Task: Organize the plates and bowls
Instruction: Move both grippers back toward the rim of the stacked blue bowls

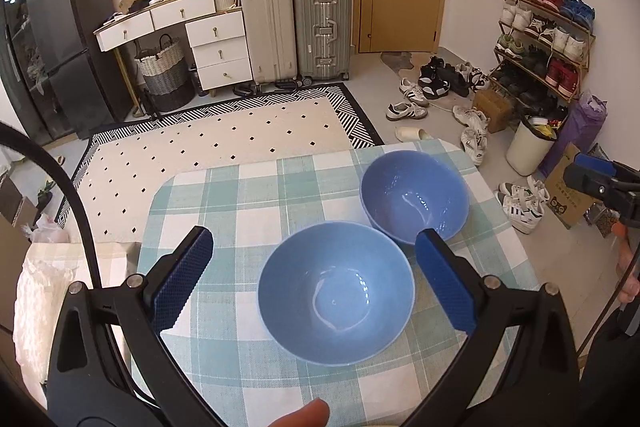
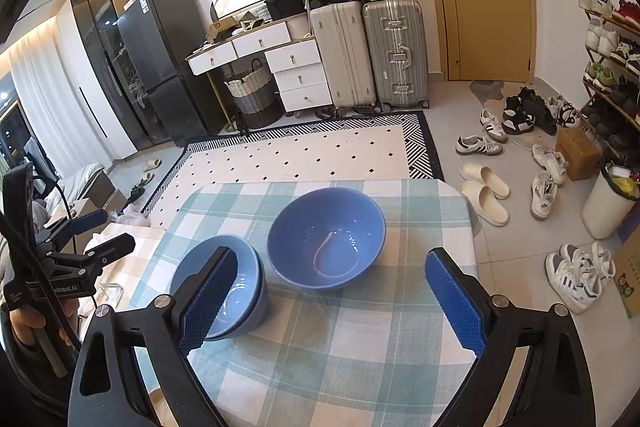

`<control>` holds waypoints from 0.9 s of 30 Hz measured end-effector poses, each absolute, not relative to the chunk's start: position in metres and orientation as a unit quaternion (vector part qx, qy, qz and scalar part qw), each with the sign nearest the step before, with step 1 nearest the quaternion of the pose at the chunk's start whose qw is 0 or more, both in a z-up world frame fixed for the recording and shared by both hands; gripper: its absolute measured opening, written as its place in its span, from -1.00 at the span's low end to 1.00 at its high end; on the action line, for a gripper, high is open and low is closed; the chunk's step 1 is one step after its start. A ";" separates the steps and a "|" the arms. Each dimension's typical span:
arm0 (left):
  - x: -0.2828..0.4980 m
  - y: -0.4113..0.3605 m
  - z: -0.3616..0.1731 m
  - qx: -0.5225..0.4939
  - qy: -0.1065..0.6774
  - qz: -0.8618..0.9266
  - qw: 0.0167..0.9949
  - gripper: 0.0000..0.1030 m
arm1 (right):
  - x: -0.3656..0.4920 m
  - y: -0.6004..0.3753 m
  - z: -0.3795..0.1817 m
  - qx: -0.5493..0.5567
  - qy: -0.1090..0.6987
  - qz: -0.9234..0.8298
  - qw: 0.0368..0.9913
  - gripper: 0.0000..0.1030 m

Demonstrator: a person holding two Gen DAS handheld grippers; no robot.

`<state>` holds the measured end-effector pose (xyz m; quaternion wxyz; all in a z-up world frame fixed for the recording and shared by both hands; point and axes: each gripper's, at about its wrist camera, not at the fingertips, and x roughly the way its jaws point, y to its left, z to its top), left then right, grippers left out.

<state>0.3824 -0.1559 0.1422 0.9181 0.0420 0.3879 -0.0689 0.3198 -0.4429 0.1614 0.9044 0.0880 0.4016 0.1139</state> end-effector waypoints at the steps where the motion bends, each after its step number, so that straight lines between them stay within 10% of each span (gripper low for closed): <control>1: 0.387 -0.158 0.141 0.041 0.389 -0.071 0.918 0.95 | 0.322 -0.444 0.160 0.091 0.401 0.111 0.905 0.87; 27: 0.493 -0.205 0.092 0.047 0.419 -0.108 0.900 0.95 | 0.379 -0.454 0.103 0.117 0.433 0.101 0.888 0.87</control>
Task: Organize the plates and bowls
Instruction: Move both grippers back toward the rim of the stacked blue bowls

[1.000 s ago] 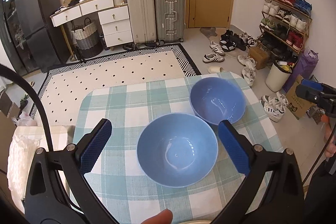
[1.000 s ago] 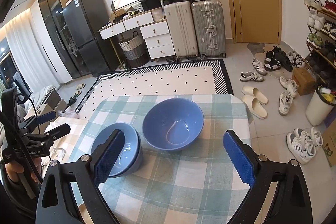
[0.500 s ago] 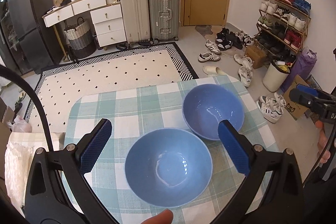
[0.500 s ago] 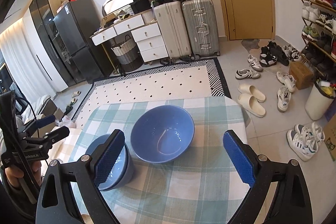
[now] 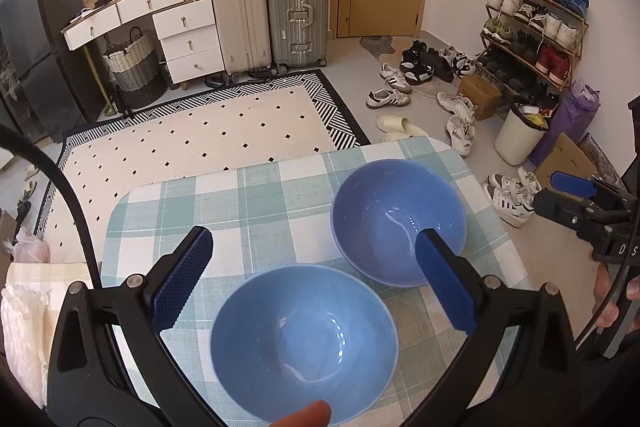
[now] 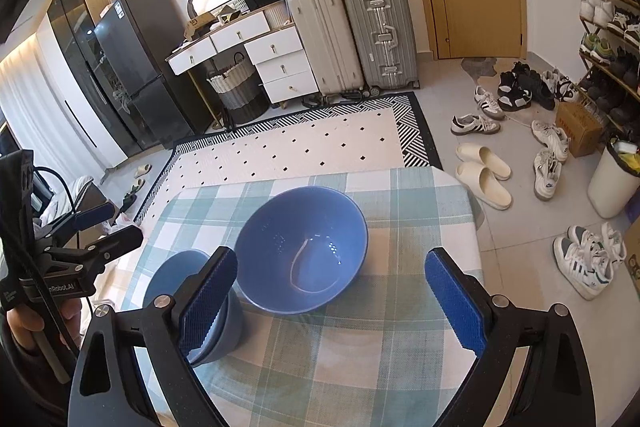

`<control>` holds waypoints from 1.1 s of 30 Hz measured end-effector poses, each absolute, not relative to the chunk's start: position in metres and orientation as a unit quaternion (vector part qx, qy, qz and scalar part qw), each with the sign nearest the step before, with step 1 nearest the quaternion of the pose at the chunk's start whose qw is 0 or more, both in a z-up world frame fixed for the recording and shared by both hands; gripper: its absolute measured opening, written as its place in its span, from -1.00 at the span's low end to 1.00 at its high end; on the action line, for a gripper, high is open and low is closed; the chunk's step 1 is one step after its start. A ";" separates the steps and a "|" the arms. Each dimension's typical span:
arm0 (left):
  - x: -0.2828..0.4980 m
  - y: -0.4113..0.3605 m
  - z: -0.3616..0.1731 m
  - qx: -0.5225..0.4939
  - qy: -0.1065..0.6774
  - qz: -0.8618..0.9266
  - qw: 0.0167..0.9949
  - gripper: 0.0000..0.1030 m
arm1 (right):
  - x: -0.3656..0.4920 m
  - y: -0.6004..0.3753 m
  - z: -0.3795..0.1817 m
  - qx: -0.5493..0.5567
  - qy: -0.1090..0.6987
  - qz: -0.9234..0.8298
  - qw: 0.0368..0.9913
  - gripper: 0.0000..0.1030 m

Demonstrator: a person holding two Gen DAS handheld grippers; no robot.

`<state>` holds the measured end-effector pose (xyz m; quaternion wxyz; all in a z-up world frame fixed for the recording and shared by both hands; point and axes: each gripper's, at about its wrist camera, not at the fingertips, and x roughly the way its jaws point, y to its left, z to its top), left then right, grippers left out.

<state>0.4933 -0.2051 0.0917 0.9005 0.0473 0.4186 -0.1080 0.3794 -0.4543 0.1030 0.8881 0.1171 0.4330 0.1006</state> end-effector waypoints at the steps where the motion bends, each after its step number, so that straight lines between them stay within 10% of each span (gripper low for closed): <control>1: 0.497 -0.207 0.089 0.048 0.420 -0.109 0.900 0.95 | 0.382 -0.454 0.100 0.118 0.434 0.100 0.887 0.87; 33: 0.587 -0.223 -0.020 0.044 0.483 -0.123 0.866 0.94 | 0.433 -0.426 0.014 0.122 0.495 0.101 0.854 0.87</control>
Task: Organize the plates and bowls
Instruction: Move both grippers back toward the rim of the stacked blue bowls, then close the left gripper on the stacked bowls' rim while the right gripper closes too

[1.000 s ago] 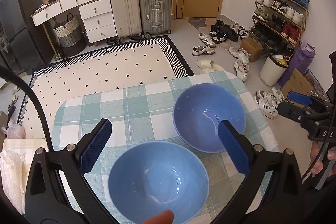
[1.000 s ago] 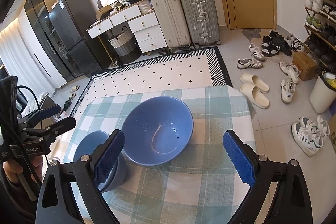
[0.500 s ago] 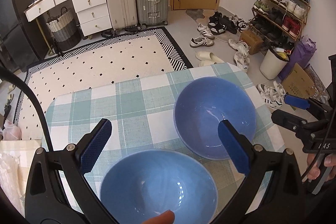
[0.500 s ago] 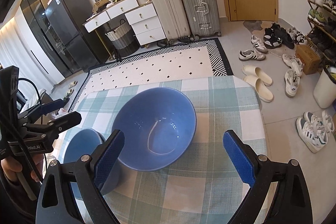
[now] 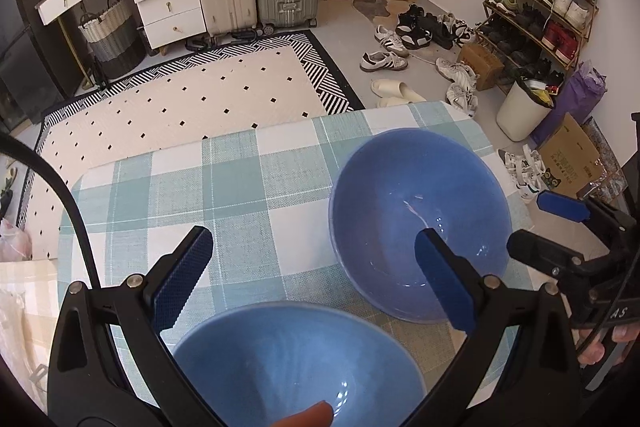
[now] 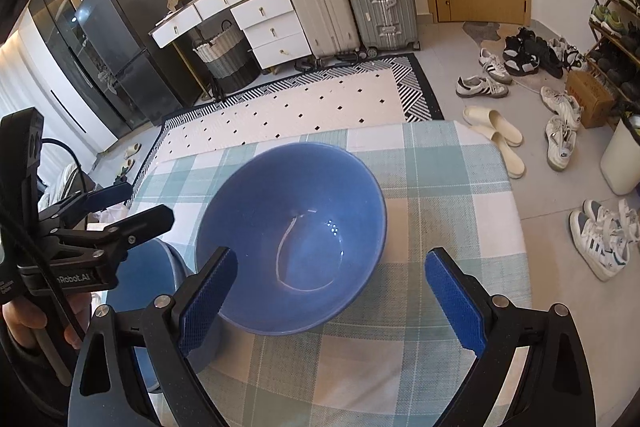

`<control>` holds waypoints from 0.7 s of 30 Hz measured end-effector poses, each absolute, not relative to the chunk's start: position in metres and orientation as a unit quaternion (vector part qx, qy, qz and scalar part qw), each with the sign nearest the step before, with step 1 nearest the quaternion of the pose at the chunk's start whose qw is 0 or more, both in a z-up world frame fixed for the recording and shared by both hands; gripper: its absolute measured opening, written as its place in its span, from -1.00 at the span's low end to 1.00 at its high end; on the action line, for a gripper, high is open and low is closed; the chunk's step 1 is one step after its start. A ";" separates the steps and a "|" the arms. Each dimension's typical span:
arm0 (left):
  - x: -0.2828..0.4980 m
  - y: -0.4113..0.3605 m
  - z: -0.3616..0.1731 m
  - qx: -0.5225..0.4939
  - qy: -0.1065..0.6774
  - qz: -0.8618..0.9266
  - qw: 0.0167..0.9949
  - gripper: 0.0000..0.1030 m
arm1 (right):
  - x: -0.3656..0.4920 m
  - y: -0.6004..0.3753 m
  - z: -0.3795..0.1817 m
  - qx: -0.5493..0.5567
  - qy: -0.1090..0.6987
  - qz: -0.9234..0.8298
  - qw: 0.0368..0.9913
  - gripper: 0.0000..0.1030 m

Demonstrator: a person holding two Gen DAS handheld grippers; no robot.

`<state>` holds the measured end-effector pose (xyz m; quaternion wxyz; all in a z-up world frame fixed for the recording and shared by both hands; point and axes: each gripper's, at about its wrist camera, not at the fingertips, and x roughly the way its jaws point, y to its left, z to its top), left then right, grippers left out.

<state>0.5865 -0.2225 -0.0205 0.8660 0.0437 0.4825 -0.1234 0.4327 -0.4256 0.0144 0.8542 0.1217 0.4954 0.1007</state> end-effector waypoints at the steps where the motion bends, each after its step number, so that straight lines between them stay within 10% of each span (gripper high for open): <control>1: 0.589 -0.225 -0.024 0.044 0.485 -0.124 0.865 0.93 | 0.433 -0.425 0.013 0.122 0.497 0.101 0.853 0.87; 21: 0.618 -0.242 -0.079 0.039 0.512 -0.132 0.848 0.53 | 0.444 -0.424 -0.030 0.129 0.525 0.104 0.835 0.56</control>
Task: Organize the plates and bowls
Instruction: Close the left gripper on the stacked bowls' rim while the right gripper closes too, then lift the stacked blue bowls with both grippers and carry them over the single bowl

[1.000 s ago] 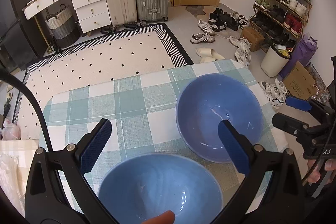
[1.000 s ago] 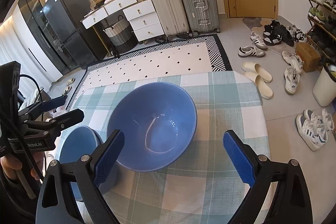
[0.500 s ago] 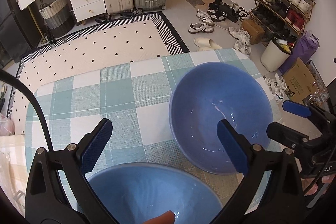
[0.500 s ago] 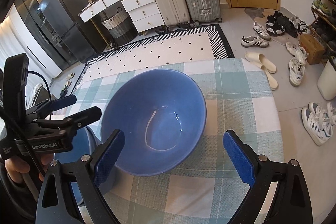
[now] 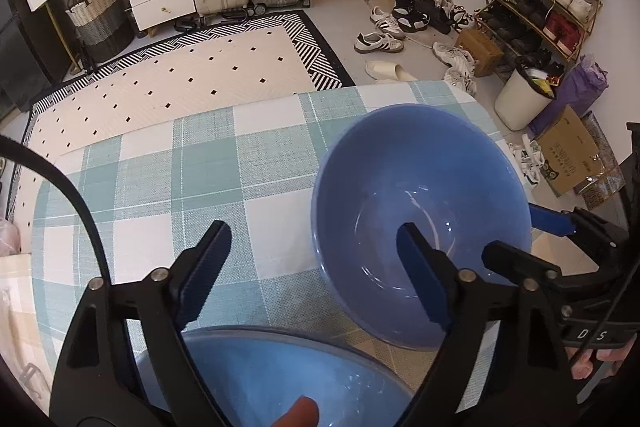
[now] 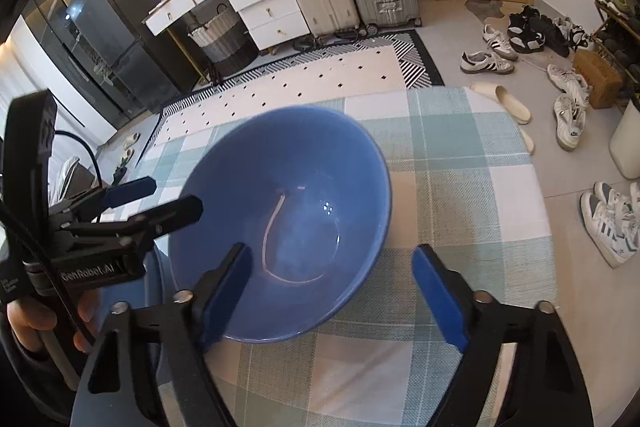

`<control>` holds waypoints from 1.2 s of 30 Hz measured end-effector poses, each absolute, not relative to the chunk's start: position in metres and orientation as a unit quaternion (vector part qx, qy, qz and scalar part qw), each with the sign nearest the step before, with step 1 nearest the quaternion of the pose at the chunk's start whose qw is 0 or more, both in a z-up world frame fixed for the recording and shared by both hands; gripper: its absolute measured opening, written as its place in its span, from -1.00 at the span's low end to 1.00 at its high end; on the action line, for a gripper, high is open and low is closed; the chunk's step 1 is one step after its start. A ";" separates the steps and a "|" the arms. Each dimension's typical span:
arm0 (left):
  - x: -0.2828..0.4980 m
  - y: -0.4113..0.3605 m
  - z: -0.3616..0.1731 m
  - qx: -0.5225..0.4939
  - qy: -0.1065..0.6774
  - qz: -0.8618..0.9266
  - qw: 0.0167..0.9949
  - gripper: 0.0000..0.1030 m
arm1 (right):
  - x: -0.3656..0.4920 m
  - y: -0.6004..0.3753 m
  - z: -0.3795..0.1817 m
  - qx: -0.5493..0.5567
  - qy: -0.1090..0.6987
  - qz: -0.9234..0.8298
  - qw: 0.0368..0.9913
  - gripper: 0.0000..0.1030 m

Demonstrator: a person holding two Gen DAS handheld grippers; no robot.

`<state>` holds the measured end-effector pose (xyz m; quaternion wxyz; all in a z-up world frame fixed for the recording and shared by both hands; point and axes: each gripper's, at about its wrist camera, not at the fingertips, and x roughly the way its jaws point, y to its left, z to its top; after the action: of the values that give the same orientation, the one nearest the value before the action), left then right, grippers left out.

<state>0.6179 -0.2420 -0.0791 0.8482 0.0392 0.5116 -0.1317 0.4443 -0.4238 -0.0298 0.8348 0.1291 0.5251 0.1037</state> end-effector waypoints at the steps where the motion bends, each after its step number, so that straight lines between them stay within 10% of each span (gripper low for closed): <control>1: 0.619 -0.243 -0.082 0.041 0.513 -0.131 0.847 0.50 | 0.445 -0.423 -0.032 0.129 0.527 0.104 0.833 0.50; 19: 0.626 -0.257 -0.109 0.065 0.538 -0.143 0.828 -0.65 | 0.457 -0.419 -0.058 0.137 0.551 0.101 0.817 -0.31; 36: 0.611 -0.259 -0.079 0.066 0.499 -0.145 0.852 -0.78 | 0.452 -0.421 -0.047 0.137 0.535 0.083 0.829 -0.43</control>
<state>0.6114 -0.2592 -0.0793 0.8520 0.0661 0.4988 -0.1446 0.4524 -0.4205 -0.0474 0.8295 0.1371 0.5350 0.0832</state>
